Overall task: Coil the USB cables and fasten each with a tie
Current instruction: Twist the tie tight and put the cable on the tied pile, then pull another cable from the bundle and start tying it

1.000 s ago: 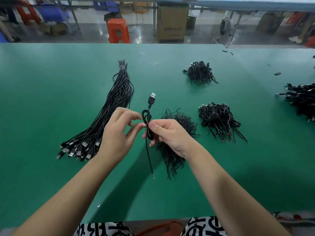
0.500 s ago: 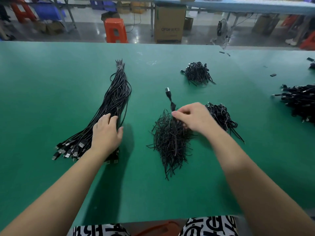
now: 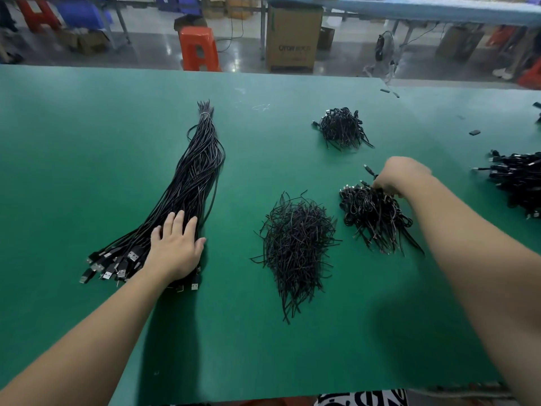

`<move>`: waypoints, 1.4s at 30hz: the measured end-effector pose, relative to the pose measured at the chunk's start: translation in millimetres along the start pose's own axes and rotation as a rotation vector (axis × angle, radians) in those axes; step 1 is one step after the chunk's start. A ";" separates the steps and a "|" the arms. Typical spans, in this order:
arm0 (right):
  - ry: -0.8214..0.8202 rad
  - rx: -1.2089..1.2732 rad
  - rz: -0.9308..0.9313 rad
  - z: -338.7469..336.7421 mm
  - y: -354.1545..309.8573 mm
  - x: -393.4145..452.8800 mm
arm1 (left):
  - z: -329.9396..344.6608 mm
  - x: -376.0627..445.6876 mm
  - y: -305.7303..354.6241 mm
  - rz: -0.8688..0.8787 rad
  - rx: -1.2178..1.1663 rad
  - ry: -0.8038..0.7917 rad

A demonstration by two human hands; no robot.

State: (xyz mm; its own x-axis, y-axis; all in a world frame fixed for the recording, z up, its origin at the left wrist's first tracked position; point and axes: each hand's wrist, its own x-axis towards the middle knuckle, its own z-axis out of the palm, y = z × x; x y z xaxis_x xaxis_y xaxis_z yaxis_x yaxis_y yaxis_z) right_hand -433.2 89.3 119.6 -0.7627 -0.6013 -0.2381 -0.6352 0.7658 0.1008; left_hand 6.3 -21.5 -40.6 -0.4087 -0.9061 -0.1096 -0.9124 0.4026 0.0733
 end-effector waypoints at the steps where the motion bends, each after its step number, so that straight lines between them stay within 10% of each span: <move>1: -0.003 -0.022 0.007 2.3 -0.4 3.6 | 0.6 0.6 -0.2 -0.002 -0.002 0.000; 17: 0.199 -0.045 -0.012 45.0 5.8 28.2 | -3.4 11.9 -7.2 -0.030 -0.093 -0.163; 23: 0.354 0.124 -0.310 20.9 -42.8 -14.2 | -29.0 14.5 -22.7 0.023 -0.413 -0.243; 31: -0.100 0.278 -1.007 49.4 -173.0 -147.5 | -37.0 10.5 -33.9 0.084 -0.591 -0.241; 42: -0.177 0.335 -0.921 150.4 -245.1 -201.7 | -36.6 4.7 -33.3 0.116 -0.651 -0.087</move>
State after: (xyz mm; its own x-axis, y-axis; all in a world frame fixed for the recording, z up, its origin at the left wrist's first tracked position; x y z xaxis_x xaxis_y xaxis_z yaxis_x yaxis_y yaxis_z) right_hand -105.4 57.2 -2.3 0.0575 -0.9715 -0.2298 -0.8821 0.0584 -0.4675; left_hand 35.6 -43.9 -7.2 -0.5286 -0.8369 -0.1423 -0.6736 0.3115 0.6703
